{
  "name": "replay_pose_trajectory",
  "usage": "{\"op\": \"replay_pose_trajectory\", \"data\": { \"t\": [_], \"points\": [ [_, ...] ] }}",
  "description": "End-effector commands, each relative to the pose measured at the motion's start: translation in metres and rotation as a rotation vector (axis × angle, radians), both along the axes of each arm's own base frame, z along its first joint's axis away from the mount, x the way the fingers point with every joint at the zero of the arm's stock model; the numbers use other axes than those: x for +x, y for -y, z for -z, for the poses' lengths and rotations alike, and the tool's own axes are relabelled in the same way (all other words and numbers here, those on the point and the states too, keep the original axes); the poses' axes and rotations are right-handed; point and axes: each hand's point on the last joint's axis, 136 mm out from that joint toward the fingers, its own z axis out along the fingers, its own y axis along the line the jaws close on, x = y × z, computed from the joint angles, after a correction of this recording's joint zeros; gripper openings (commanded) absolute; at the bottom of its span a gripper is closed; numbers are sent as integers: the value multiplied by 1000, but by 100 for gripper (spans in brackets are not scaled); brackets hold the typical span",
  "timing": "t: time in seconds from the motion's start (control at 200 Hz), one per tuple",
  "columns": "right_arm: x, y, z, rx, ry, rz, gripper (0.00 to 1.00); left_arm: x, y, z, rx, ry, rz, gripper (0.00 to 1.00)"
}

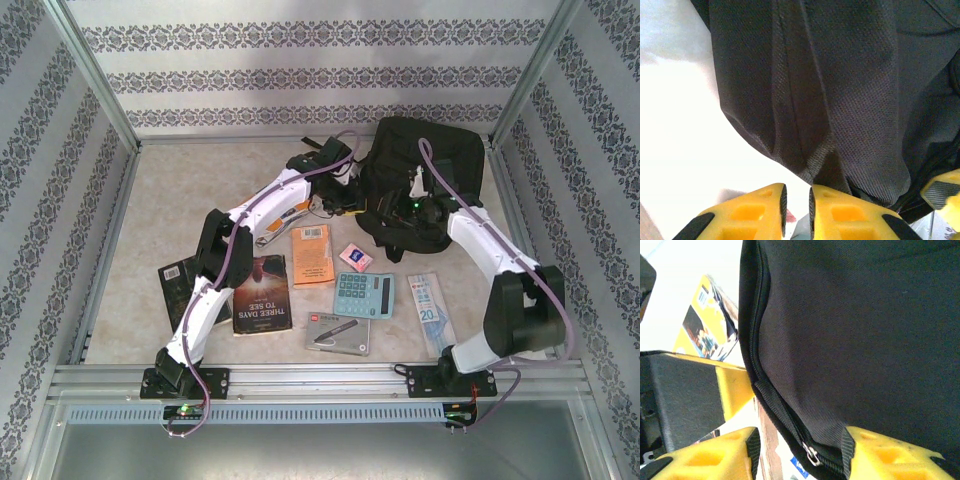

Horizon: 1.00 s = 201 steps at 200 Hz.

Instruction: Pack the student bag

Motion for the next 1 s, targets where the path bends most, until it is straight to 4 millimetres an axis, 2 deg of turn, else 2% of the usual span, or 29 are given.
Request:
{"op": "replay_pose_trajectory", "data": {
  "t": [0.0, 0.26, 0.4, 0.485, 0.555, 0.7, 0.864, 0.999],
  "points": [
    [6, -21, -11, 22, 47, -106, 46, 11, 0, 6, -50, -12, -22, 21],
    [13, -28, 7, -24, 7, -147, 44, 12, 3, 6, -77, -10, -17, 16],
    [17, -36, 12, 20, -20, -165, 43, 12, 3, 10, -83, -15, -20, 15],
    [19, -42, 11, 63, -24, -168, 41, 11, 2, 10, -85, -17, -17, 11],
    [21, -34, 9, 43, -12, -131, 37, 12, -4, 5, -77, -4, -31, 8],
    [20, -12, -5, 74, 47, -23, 20, 21, -24, -22, -62, 71, -66, 6],
    [15, -1, -10, 145, 64, 36, 0, 28, -23, -50, -72, 126, -37, 18],
    [8, 7, -12, 138, 86, 75, 0, 33, -15, -64, -71, 163, 0, 33]
  ]
}}
